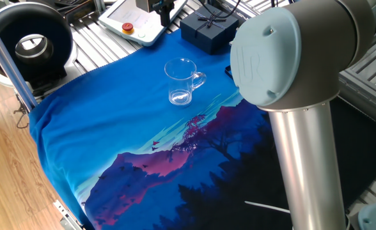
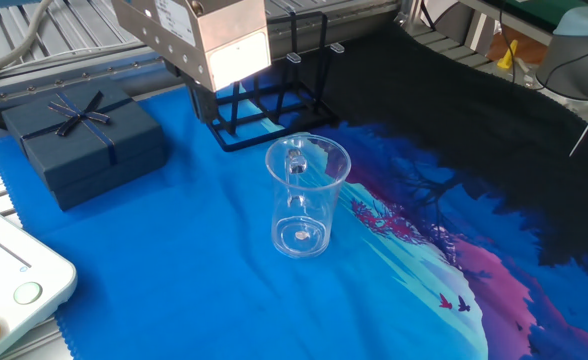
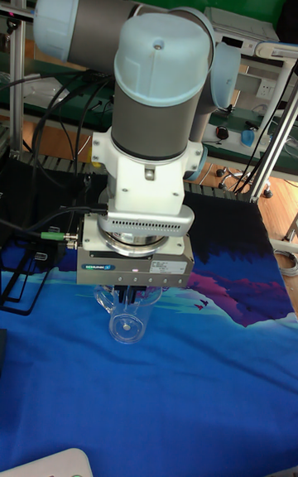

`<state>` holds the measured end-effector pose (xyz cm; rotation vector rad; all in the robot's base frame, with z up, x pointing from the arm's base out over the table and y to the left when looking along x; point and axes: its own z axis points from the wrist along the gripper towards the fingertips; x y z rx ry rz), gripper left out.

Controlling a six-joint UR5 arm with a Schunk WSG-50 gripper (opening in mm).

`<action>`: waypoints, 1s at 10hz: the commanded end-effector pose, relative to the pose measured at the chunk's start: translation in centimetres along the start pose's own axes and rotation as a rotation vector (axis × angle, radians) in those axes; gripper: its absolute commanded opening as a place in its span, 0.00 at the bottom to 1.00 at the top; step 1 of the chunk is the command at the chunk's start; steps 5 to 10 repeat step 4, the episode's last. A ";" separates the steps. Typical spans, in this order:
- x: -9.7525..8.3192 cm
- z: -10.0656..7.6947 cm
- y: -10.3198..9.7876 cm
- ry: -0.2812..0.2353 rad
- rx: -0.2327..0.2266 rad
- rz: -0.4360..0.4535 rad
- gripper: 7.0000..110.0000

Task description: Take the cup off the cup rack

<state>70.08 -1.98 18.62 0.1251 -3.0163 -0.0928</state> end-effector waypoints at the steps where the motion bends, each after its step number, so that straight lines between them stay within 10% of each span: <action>1: -0.1 0.0 0.0 0.001 -0.004 -0.004 0.00; 10: -0.3 0.2 0.1 0.001 -0.009 -0.006 0.00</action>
